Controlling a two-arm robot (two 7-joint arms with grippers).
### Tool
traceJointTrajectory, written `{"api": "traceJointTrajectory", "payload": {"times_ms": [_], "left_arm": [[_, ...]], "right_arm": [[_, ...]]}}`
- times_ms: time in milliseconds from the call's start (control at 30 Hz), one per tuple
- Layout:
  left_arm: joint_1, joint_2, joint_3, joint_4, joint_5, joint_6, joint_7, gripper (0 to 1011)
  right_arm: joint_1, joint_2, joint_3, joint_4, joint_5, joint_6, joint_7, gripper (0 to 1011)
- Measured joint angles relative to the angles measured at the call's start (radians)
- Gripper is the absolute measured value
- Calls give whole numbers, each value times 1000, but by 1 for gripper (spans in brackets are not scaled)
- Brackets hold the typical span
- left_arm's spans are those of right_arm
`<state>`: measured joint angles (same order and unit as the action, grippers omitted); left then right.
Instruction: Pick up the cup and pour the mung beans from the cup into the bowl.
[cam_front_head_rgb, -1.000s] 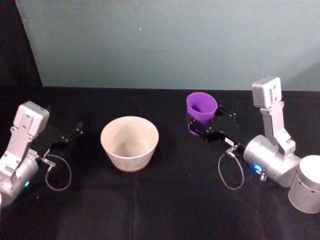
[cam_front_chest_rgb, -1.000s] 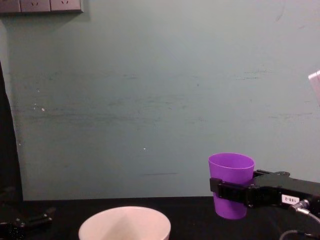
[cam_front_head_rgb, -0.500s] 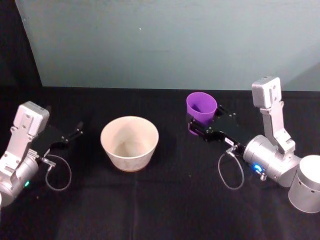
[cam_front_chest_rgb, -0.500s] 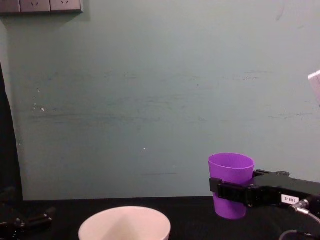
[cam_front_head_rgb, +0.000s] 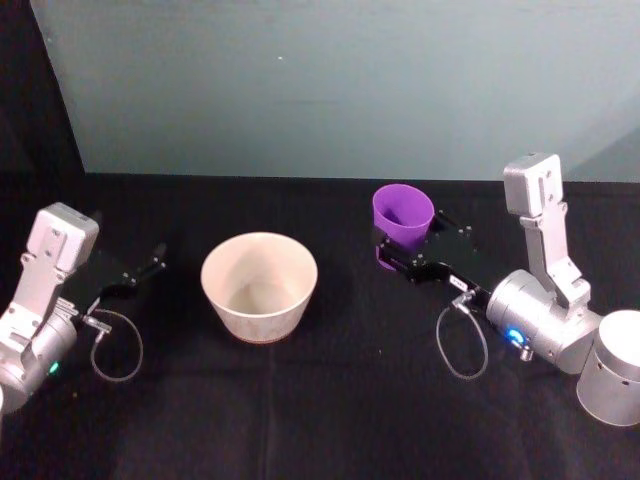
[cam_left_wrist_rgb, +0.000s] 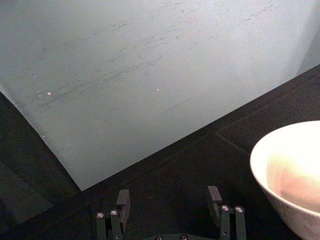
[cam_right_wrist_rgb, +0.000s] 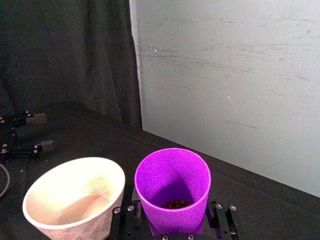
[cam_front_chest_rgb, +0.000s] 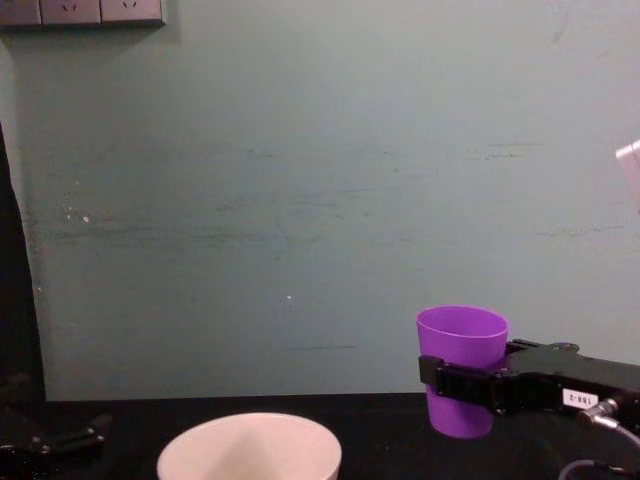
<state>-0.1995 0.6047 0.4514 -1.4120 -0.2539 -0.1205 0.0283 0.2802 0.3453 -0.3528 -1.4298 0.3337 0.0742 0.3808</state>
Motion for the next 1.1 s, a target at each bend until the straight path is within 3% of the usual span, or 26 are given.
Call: {"api": "traceJointTrajectory", "payload": {"times_ms": [1100], "left_arm": [[0, 0, 0, 0, 0, 0, 0, 1011]], "right_arm": [[0, 0, 0, 0, 0, 0, 0, 726]]}}
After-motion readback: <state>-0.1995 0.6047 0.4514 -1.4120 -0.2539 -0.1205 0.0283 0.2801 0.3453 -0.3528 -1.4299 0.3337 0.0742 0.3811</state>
